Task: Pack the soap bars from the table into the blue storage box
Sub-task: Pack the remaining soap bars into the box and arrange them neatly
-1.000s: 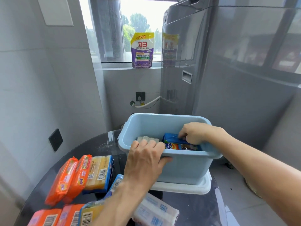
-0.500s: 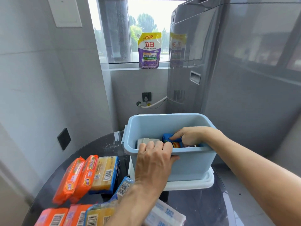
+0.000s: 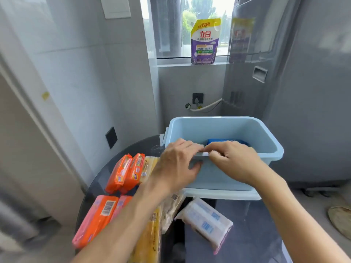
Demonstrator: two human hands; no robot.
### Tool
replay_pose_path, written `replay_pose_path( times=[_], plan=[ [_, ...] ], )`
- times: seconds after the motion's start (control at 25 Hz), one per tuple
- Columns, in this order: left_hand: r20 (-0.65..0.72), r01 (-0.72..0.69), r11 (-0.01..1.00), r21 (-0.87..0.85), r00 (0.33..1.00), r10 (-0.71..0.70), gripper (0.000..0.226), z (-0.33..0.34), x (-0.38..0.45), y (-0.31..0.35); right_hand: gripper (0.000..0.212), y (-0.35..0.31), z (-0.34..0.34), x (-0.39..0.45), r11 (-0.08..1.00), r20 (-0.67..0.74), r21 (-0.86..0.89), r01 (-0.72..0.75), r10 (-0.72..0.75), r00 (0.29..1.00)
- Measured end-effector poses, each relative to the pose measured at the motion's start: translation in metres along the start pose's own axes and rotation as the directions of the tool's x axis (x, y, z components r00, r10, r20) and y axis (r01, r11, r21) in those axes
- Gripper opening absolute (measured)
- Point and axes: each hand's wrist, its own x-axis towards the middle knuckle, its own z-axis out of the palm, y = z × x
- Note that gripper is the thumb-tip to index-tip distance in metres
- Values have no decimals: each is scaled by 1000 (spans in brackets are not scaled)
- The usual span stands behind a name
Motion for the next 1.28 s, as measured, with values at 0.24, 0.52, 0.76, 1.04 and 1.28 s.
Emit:
replay_pose_path(
  times=[0.24,0.52,0.76,1.04,1.28],
  plan=[
    [21,348,936,58,937,-349,53,-32,-24,-44,22,-14,39,-31,954,-592,-26,299,-256,764],
    [421,501,805,319,686,-594,35,-50,-64,-74,86,-67,113,-57,683,279,-170,711,-658,699],
    [247,562,797,223,758,-603,28,-52,-69,-86,75,-90,142,-39,532,293,-309,788,-735,611],
    [-115,624,746,-232,744,-658,20,-58,-30,-89,76,-66,63,-42,729,-130,-55,682,-683,719],
    [44,475,532,-701,773,-633,19,-31,9,-62,55,-26,-34,-12,893,-485,166,418,-296,823]
  ],
)
